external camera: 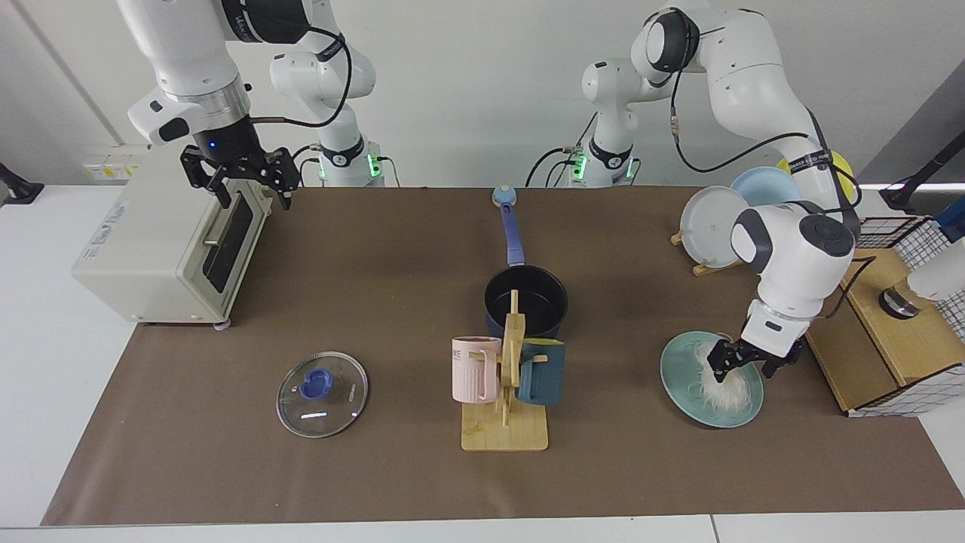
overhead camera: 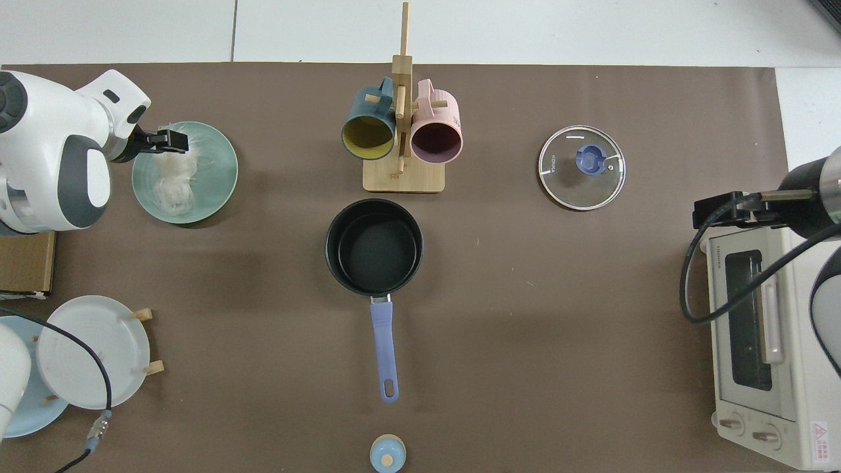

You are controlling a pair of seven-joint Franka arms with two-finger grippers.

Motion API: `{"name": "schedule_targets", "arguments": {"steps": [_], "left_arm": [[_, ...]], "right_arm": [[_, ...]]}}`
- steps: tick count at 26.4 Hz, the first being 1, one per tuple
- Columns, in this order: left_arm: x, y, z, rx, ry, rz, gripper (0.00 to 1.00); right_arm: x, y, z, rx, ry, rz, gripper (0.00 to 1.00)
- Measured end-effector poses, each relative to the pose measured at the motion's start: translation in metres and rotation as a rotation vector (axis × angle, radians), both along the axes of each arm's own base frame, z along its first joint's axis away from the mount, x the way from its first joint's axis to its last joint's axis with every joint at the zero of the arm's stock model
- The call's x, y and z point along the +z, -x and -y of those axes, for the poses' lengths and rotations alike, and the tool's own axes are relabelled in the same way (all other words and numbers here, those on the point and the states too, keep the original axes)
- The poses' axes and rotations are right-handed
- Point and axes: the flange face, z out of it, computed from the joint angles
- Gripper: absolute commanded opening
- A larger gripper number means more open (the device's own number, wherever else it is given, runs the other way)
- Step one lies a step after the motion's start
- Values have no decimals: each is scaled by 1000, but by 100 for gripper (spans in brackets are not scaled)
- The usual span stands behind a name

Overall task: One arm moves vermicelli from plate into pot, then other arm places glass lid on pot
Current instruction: 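Grasp the white vermicelli on the blue plate with the left gripper, then carry the vermicelli into the black pot while the right gripper reaches the lid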

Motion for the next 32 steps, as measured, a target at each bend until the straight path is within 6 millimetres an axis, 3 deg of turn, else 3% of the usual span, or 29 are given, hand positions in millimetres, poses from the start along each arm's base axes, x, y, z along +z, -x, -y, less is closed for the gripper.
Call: {"name": "schedule_targets", "arguments": {"steps": [10,12,13,15,16,21,24,29,32], "left_arm": [[-38,-2,10,22,18,-19,100],[-48,-1,13,20,20,-27,96],[-53,0,14,19,21,-28,79],[-59,0,15,18,23,-27,32],[-61,0,15,18,23,-28,0],[-57,-2,13,20,21,-32,0],[-42,-7,13,21,21,-29,0],[2,-13,25,10,29,-16,0],[45,-10,45,27,52,14,0]], "right_arm": [[0,0,0,0,0,0,100],[0,0,0,0,0,0,100],[0,0,0,0,0,0,100],[0,0,1,-2,0,0,100],[0,0,3,-5,0,0,100],[0,0,20,-36,0,-4,100],[-1,1,28,-52,0,-8,100],[-1,2,31,-56,0,-16,99],[-1,2,25,-46,0,-28,99]]}}
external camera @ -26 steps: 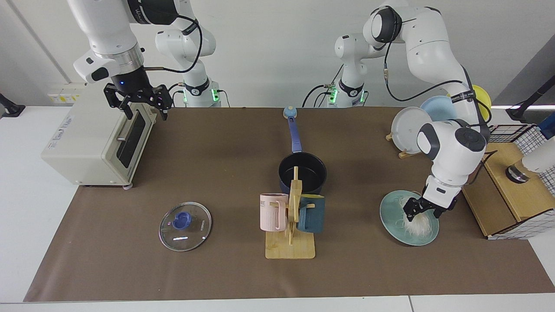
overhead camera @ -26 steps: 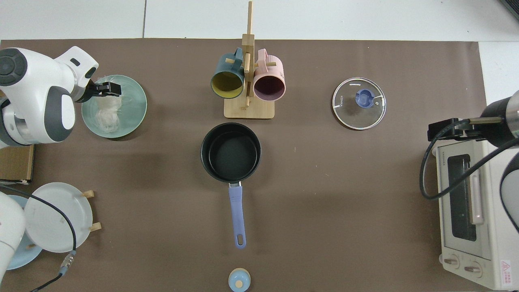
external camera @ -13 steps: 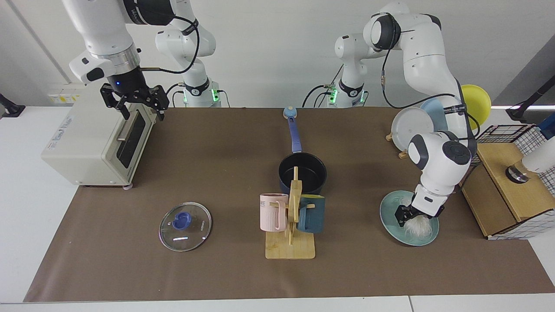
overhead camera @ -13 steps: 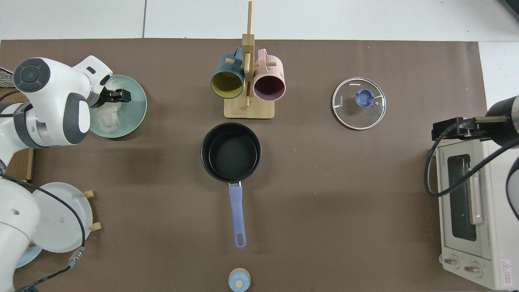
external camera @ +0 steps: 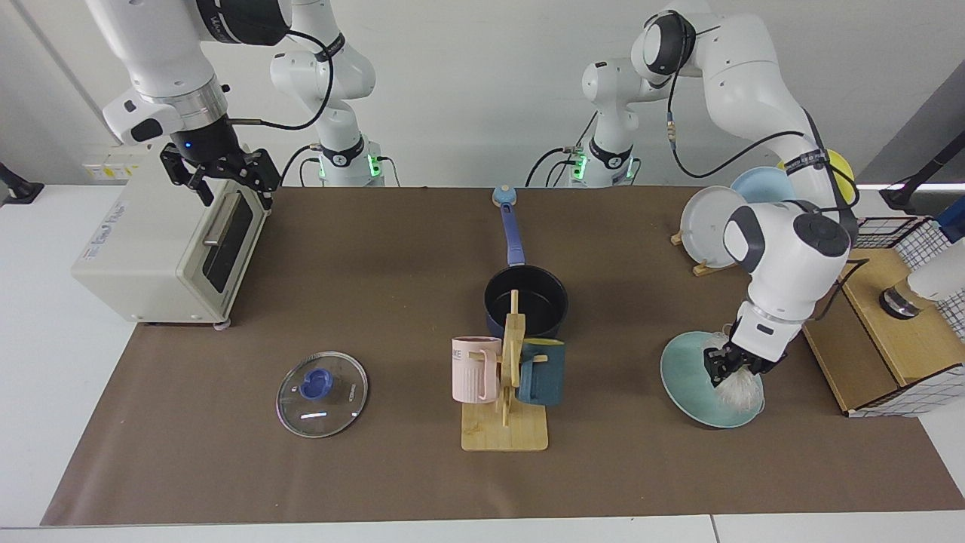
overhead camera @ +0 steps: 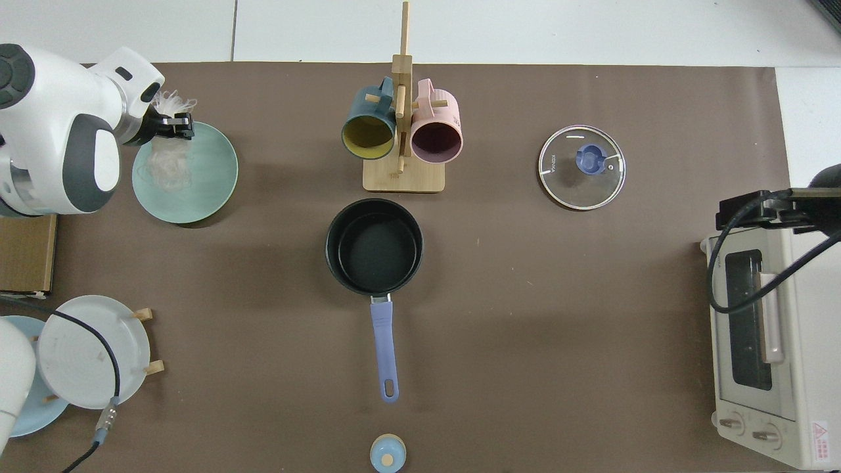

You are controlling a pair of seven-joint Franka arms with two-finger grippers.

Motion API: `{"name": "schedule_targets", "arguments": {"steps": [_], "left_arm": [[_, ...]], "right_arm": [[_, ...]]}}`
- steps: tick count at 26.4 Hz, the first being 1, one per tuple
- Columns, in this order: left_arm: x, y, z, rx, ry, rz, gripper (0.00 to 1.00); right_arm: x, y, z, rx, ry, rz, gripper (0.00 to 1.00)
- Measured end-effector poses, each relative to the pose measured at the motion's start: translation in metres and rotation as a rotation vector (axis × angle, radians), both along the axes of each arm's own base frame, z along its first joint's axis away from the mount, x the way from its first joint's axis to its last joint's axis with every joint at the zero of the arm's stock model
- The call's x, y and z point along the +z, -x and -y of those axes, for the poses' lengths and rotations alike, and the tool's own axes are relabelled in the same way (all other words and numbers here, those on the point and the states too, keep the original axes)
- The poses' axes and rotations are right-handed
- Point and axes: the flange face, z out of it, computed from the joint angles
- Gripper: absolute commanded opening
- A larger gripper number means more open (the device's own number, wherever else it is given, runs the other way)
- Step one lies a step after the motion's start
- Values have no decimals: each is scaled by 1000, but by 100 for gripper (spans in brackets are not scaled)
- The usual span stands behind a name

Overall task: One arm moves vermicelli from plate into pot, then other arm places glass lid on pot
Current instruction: 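Carry the vermicelli into the black pot while the right gripper reaches the lid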

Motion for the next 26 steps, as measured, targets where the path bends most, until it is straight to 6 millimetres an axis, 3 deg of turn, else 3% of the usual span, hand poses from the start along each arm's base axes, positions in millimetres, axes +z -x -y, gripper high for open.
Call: {"name": "schedule_targets", "arguments": {"steps": [3,6,11,15,19,22,26], "left_arm": [[46,13,30,25,30,2,0],[83,34,72,35,62,-24,0],[107,69,152,26,104,-93,0],[99,99,221,3,136,-150,0],[72,123,266,-36,155,-173,0],[41,136,281,-55,158,-185,0],[4,144,282,-59,155,-205,0]], "right_arm": [[-2,-7,-12,23,-2,-24,98],[-10,-33,-20,38,-7,-26,98],[-49,-93,-17,37,-13,-30,98],[-103,-144,-32,67,6,-4,98],[-156,-175,-59,96,16,15,98],[-190,-190,-72,108,19,17,97],[-228,-204,-74,106,24,14,97]]}}
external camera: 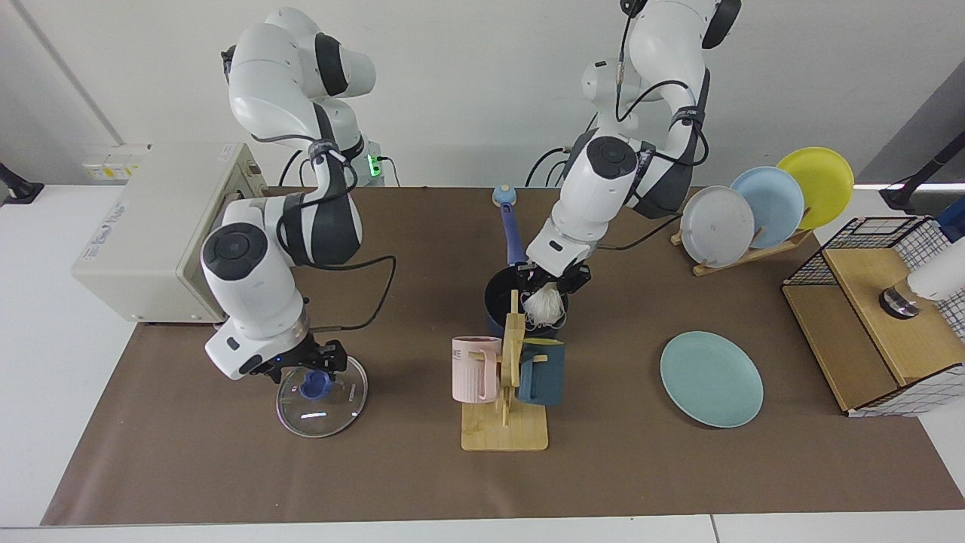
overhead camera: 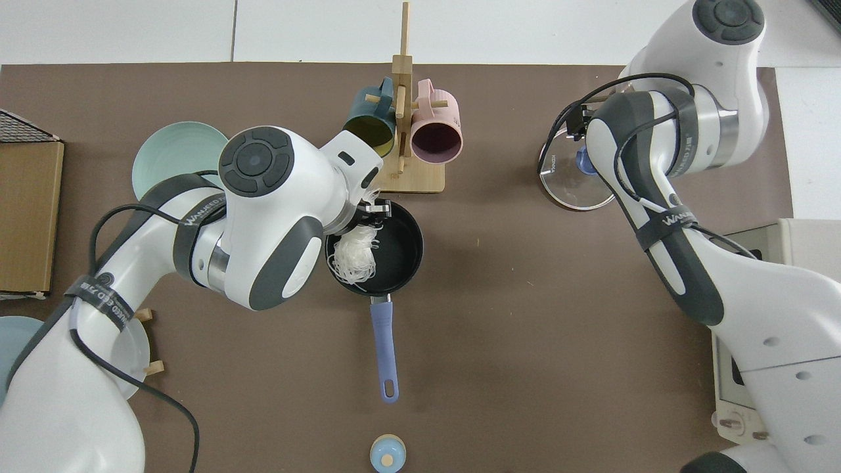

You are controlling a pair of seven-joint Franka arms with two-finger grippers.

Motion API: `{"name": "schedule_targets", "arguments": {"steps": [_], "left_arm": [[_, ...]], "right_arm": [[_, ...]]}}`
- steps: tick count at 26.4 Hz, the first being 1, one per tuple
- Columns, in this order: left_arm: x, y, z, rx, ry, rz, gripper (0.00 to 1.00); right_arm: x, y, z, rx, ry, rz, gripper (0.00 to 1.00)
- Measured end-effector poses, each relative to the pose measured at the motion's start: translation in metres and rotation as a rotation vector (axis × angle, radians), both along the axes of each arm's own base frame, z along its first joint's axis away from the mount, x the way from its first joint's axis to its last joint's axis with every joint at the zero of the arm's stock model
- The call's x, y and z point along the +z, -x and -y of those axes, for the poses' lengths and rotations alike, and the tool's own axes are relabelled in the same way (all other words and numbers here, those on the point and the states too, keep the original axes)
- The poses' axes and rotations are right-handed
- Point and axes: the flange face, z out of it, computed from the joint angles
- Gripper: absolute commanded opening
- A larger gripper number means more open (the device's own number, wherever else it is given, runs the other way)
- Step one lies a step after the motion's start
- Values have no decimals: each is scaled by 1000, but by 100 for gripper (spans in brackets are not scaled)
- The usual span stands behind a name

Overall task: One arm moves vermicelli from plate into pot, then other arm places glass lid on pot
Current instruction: 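Carry the vermicelli into the black pot while the right gripper reaches the lid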

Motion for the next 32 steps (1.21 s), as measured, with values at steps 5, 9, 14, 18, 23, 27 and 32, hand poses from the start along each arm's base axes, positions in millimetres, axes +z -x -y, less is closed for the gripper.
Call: {"name": "schedule_targets", "arguments": {"steps": [5,9,14,18,23,27,32], "left_arm": [[-41,12,6,-16,-6,-46,0],[-50,16,10,-15,1,-43,0],[-59,21,18,2,19,-21,0],[-74,27,19,7,32,-6,46],[-85,29,15,17,42,4,100],[-78,24,15,23,51,20,100],[-44,8,13,33,49,33,100]], "right_arm": [[-27,-7,4,-12,4,-10,96],[-28,-8,4,-14,2,-6,95],[-38,-8,3,-22,-2,-20,95],[-53,-8,8,-36,-13,-31,96],[-64,-9,11,-42,-23,-25,99],[-69,-10,10,-41,-25,-15,99],[-72,-8,8,-39,-25,-21,99]]}}
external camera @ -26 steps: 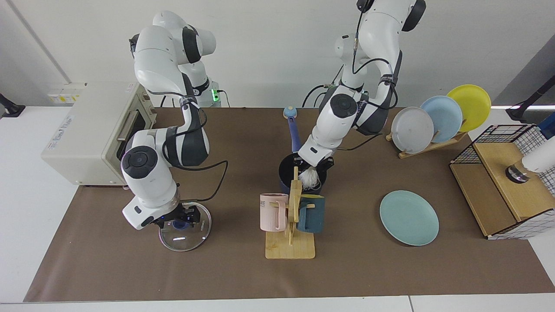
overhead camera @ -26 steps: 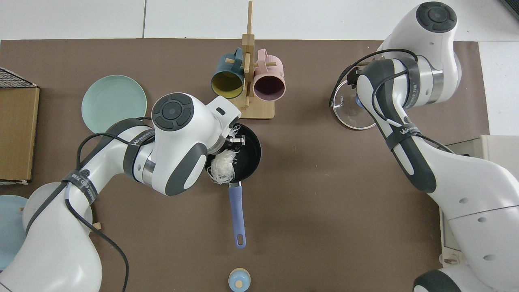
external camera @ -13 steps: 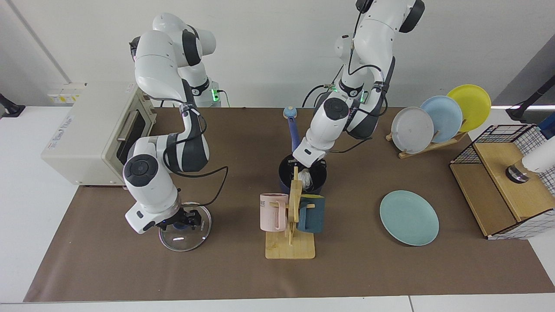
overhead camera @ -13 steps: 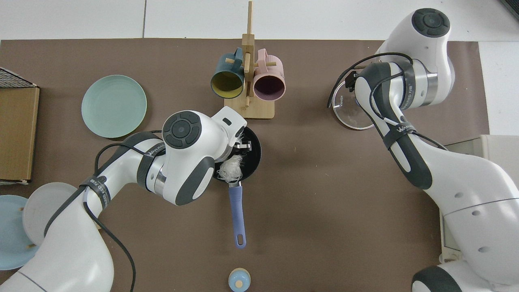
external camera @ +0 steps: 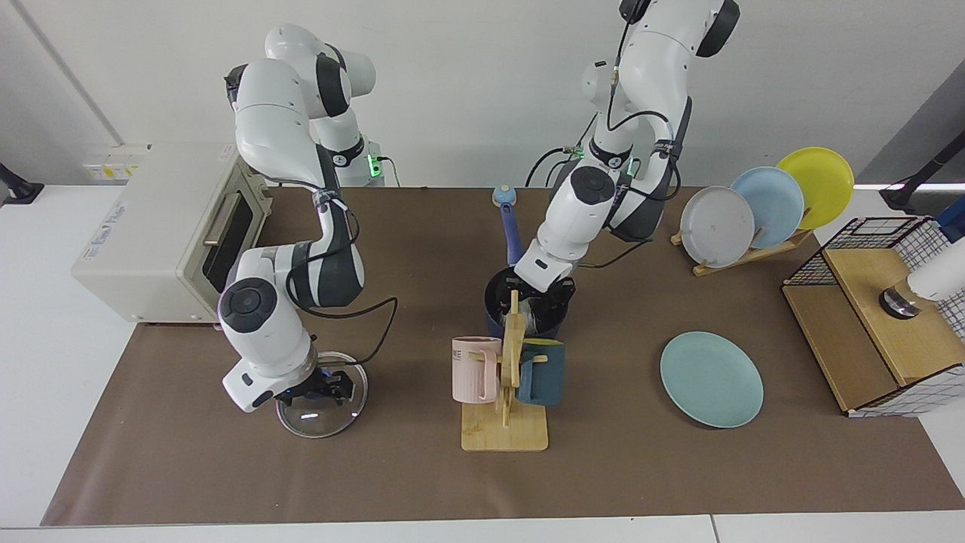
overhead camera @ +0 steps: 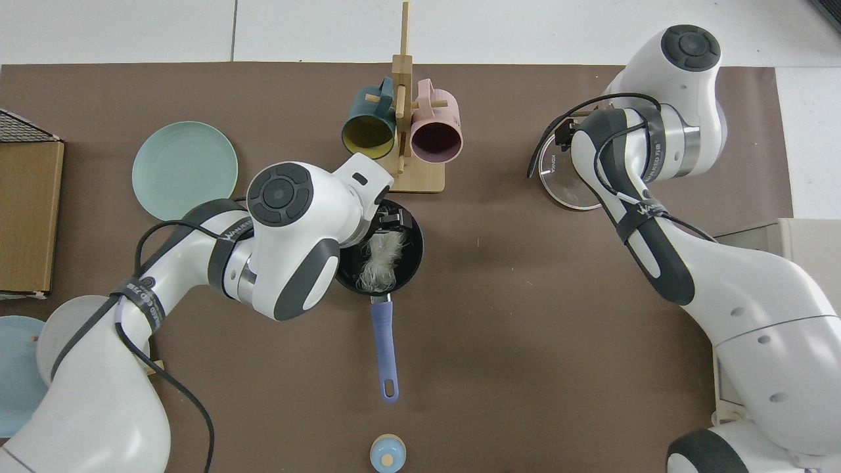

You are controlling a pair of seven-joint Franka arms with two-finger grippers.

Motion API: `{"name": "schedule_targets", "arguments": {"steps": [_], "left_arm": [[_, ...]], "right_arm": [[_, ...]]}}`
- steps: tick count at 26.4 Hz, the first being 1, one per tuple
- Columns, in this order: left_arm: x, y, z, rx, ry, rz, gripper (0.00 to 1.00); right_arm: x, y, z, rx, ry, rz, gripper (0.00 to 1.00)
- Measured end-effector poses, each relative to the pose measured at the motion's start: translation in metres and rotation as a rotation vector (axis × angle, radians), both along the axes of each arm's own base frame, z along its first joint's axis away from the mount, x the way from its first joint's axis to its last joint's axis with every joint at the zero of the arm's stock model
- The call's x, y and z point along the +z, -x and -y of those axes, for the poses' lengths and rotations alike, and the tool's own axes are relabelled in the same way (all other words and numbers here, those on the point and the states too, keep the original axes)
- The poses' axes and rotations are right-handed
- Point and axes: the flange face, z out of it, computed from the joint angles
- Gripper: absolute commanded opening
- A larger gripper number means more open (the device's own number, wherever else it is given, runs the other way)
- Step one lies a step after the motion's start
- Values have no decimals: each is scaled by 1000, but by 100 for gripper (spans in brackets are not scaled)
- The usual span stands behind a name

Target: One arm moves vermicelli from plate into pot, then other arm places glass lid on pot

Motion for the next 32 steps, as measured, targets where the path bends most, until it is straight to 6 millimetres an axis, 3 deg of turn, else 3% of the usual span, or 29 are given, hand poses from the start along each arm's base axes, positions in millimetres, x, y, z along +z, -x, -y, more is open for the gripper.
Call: {"name": "schedule_targets", "arguments": {"steps": [6,10,12,17,26,32], "left_arm": [[100,-24,-28,7,-69,-50,100],[144,-31,-63,13,-113,-66,100],[155,-36,-84,19,-131,-67,100],[180,-43,-138,32,-171,-45,100],[232,-16,-229,19,-156,-99,100],[239,-12,-286,-31,-144,-85,100]], "right_arm": [[0,2,-2,2,0,-6,99],[4,5,-2,3,1,-5,99],[7,6,-1,3,1,-5,96],[11,9,0,2,2,-7,61],[12,14,0,-3,3,-16,3],[13,15,0,-6,3,-18,0]]}}
